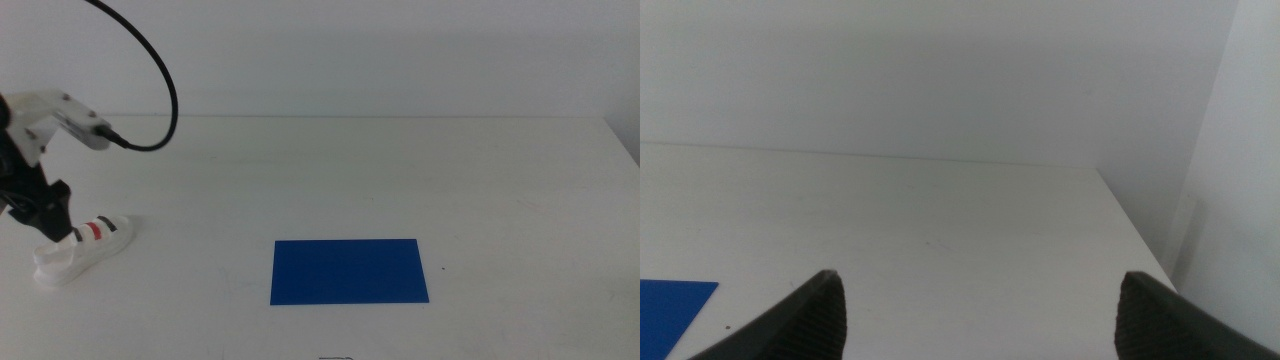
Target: Use one arm to grab the shoe from the table and place it on the mat.
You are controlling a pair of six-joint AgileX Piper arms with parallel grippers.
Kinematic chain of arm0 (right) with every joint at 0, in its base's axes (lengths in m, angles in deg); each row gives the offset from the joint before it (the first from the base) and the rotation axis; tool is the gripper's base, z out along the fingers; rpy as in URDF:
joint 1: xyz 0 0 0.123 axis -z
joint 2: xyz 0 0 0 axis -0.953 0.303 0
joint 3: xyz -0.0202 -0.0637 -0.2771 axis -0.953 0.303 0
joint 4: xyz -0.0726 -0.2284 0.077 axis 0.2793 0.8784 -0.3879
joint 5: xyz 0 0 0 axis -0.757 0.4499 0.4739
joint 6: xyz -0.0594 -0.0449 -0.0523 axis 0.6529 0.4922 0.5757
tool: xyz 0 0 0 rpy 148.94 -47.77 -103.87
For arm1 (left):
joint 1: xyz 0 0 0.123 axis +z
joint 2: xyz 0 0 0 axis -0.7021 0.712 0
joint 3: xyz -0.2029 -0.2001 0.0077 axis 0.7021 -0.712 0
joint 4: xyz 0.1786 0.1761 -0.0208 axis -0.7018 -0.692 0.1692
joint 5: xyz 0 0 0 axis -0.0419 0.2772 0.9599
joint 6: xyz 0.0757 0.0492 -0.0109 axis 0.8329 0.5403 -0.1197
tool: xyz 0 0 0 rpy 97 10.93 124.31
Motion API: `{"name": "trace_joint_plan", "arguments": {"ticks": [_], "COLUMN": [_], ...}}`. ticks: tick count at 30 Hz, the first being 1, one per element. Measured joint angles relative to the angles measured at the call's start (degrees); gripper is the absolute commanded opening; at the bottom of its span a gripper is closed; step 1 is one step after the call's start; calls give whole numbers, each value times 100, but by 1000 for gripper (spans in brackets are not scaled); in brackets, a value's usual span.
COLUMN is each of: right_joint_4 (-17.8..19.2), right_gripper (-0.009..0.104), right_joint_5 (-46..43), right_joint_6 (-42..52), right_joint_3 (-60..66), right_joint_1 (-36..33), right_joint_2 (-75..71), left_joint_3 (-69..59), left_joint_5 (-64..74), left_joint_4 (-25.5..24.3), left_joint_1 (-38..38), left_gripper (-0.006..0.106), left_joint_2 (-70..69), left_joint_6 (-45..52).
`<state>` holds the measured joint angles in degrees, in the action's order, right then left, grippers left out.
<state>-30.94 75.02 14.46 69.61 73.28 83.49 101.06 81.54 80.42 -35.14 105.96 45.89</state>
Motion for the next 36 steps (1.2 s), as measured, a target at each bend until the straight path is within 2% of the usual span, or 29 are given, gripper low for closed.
{"name": "trace_joint_plan", "arguments": {"ticks": [19,26,30,36], "right_joint_4": [0,0,0,0], "right_gripper": [94,94,94,94], "right_joint_5": [0,0,0,0], "right_joint_6": [0,0,0,0], "right_joint_3": [0,0,0,0], "right_joint_1": [0,0,0,0], "right_joint_2": [0,0,0,0], "left_joint_3": [102,104,108,165], "left_joint_5": [-930,-954,-990,-920], "left_joint_4": [54,70,84,88], "left_joint_1": [-5,-5,-5,-12], "left_gripper": [94,86,68,20], "left_joint_2": [1208,1560,1715,1757], "left_joint_6": [524,524,524,235]}}
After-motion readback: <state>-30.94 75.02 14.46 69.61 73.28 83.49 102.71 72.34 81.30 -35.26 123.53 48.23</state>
